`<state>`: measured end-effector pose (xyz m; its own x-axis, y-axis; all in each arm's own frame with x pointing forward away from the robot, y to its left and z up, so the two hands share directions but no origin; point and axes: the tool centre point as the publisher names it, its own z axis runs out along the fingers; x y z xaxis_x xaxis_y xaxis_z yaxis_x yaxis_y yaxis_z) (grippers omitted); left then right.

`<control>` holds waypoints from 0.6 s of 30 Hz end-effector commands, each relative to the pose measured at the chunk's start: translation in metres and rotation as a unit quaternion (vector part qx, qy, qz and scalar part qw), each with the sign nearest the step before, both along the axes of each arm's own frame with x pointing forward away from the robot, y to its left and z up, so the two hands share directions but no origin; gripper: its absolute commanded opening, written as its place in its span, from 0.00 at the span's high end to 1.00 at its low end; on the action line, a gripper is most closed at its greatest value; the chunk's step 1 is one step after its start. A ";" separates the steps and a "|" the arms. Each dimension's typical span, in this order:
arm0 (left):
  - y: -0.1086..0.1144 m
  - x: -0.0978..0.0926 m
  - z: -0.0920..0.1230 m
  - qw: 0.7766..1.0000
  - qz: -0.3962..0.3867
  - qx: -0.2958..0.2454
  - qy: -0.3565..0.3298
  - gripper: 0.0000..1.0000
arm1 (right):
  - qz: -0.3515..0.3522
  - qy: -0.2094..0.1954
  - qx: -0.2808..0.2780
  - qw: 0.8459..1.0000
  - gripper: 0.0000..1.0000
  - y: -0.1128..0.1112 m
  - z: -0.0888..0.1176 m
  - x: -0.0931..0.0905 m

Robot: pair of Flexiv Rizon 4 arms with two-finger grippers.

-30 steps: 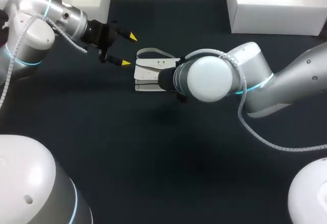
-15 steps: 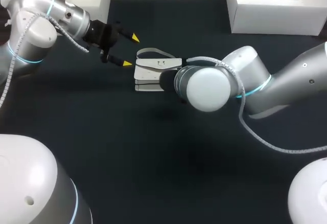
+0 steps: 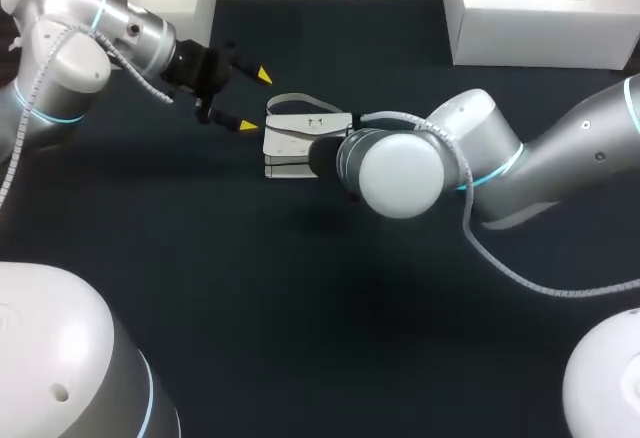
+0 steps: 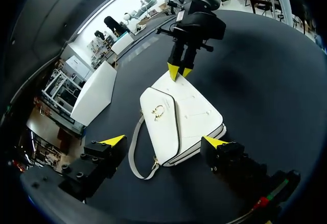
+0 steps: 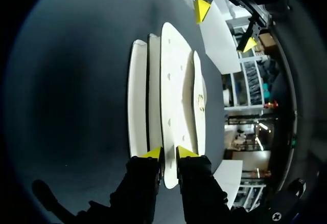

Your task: Pick up the bag, open it, inspect its contents, close it, and place it on the opposite side

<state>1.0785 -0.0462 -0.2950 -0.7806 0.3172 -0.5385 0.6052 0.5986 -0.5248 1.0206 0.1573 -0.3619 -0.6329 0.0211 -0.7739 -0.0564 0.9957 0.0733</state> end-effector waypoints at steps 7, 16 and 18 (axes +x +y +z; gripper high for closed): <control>0.001 -0.002 -0.001 1.000 -0.007 -0.005 -0.001 0.00 | -0.003 -0.015 0.006 1.000 1.00 -0.003 -0.002 -0.002; -0.003 -0.008 0.003 1.000 -0.013 -0.011 -0.012 0.00 | -0.005 -0.029 0.007 1.000 1.00 0.008 -0.004 -0.012; -0.007 -0.014 0.007 1.000 -0.022 -0.009 -0.020 0.00 | -0.009 -0.034 0.008 0.999 1.00 0.010 -0.006 -0.015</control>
<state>1.0724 -0.0505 -0.2920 -0.7499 0.3418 -0.5664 0.6466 0.5599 -0.5181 1.0120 0.1636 -0.3619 -0.6326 0.0360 -0.7736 -0.0479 0.9952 0.0856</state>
